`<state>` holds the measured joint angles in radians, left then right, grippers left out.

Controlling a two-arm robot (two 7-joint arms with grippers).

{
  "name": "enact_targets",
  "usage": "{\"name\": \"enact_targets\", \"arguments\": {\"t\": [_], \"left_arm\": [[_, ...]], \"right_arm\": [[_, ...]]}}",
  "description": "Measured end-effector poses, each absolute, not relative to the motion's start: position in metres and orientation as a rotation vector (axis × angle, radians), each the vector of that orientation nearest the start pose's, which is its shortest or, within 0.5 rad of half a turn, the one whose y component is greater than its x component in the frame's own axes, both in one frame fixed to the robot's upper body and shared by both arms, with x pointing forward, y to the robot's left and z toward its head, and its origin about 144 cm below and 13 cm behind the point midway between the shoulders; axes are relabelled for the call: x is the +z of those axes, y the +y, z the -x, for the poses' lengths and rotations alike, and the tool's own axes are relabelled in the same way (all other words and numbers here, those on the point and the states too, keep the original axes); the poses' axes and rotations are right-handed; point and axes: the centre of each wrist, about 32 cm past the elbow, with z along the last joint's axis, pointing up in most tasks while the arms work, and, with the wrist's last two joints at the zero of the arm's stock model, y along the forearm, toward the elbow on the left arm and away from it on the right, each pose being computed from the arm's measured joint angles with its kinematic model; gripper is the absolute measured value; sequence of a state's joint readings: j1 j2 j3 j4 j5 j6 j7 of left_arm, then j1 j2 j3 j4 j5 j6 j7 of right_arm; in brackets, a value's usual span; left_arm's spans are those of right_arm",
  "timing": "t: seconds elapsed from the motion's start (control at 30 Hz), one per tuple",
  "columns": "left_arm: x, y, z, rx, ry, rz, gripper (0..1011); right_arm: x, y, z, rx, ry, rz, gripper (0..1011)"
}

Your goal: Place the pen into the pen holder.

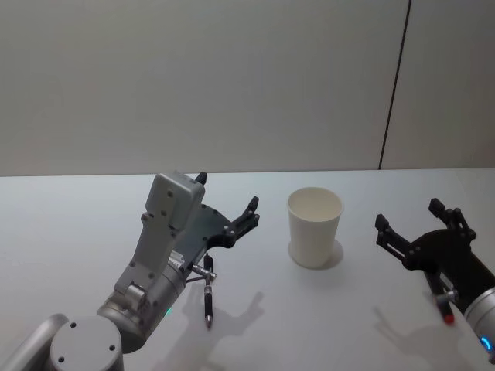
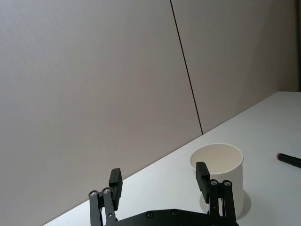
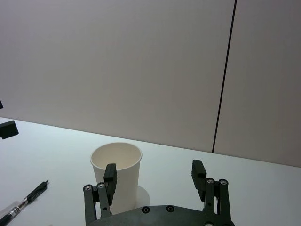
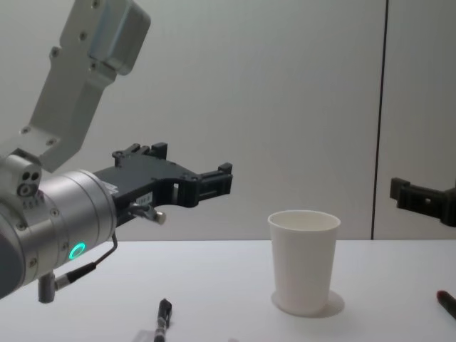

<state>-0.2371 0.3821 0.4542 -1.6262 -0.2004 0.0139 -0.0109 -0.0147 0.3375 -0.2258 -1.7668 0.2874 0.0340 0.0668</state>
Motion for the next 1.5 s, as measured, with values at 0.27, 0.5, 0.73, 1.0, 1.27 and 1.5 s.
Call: {"name": "enact_targets", "arguments": {"t": [0.27,0.5,0.73,1.0,1.27,1.5], "left_arm": [[1.204,0.198,-0.492,1.124,-0.268,-0.061,1003],[1.204,0.198,-0.492,1.124,-0.268,-0.061,1003],[1.204,0.198,-0.492,1.124,-0.268,-0.061,1003],[1.204,0.198,-0.492,1.124,-0.268,-0.061,1003],[1.204,0.198,-0.492,1.124,-0.268,-0.061,1003],[1.204,0.198,-0.492,1.124,-0.268,-0.061,1003]], "right_arm": [[1.189,-0.237,-0.443,-1.229,-0.075,-0.026,1001],[1.189,-0.237,-0.443,-1.229,-0.075,-0.026,1001],[1.189,-0.237,-0.443,-1.229,-0.075,-0.026,1001],[1.189,-0.237,-0.443,-1.229,-0.074,-0.026,1001],[1.193,-0.232,-0.443,-1.223,-0.059,-0.013,1001],[1.205,-0.232,-0.444,-1.222,-0.022,0.005,1002]]}}
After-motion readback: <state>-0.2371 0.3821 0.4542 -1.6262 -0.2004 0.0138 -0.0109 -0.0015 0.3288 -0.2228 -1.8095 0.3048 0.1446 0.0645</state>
